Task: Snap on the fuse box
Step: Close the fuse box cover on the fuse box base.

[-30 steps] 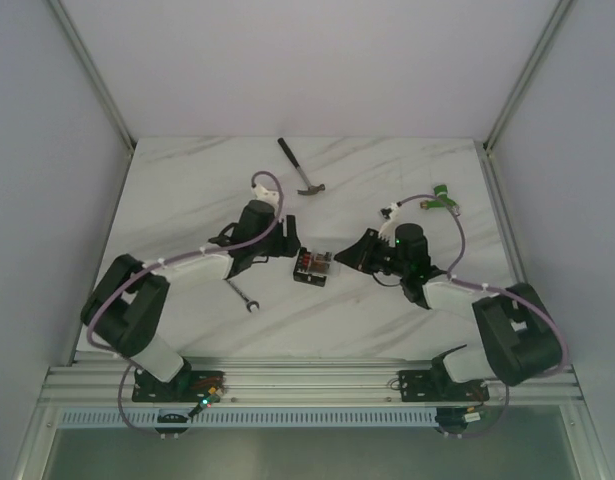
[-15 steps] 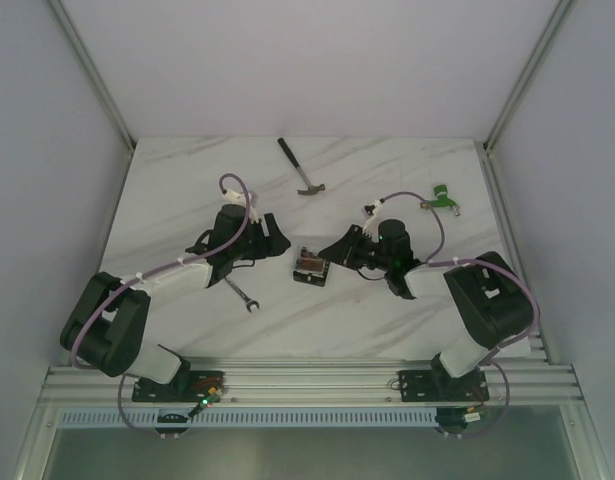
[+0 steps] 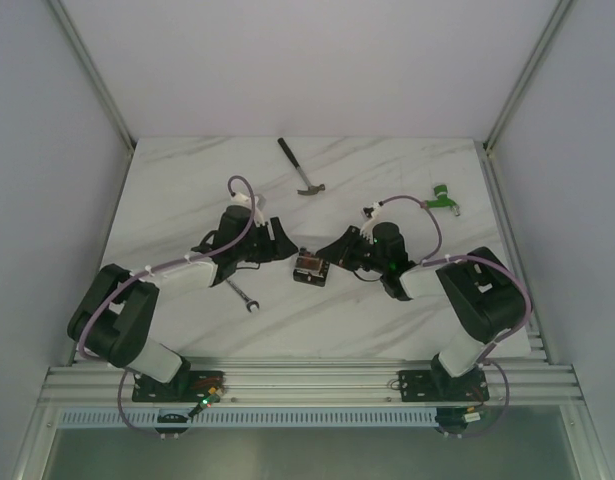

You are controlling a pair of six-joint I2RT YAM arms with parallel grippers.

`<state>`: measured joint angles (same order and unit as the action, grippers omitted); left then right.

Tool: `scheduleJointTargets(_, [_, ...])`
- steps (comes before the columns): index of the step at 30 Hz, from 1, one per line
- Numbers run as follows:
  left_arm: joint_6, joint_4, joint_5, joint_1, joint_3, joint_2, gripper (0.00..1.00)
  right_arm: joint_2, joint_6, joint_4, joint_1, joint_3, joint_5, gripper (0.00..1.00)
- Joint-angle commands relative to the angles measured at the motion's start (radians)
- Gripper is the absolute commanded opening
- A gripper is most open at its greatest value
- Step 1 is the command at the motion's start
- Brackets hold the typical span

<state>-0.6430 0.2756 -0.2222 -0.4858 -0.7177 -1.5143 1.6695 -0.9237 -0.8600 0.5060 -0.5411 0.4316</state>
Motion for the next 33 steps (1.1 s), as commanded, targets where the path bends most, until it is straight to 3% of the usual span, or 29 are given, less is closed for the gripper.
scheduleJointTargets(1, [-0.001,0.030,-0.037,-0.017,-0.018,-0.024,0.72,-0.014,-0.004,-0.048,0.006,0.020,-0.056,0.00])
scheduleJointTargets(8, [0.009,0.027,-0.037,-0.042,-0.027,-0.055,0.65,-0.018,0.011,-0.002,0.005,0.030,-0.053,0.01])
scheduleJointTargets(16, [0.034,0.000,-0.015,-0.067,-0.041,-0.076,0.61,-0.025,0.020,0.057,0.012,0.024,-0.039,0.27])
scheduleJointTargets(17, [0.040,-0.014,-0.004,-0.075,-0.049,-0.083,0.60,-0.052,0.047,0.125,0.018,0.015,-0.065,0.35])
scheduleJointTargets(24, [0.057,-0.038,0.023,-0.089,-0.061,-0.094,0.57,-0.116,0.121,0.310,0.027,-0.030,-0.121,0.46])
scheduleJointTargets(33, [0.062,-0.057,0.042,-0.104,-0.069,-0.090,0.57,-0.194,0.167,0.440,0.039,-0.044,-0.212,0.53])
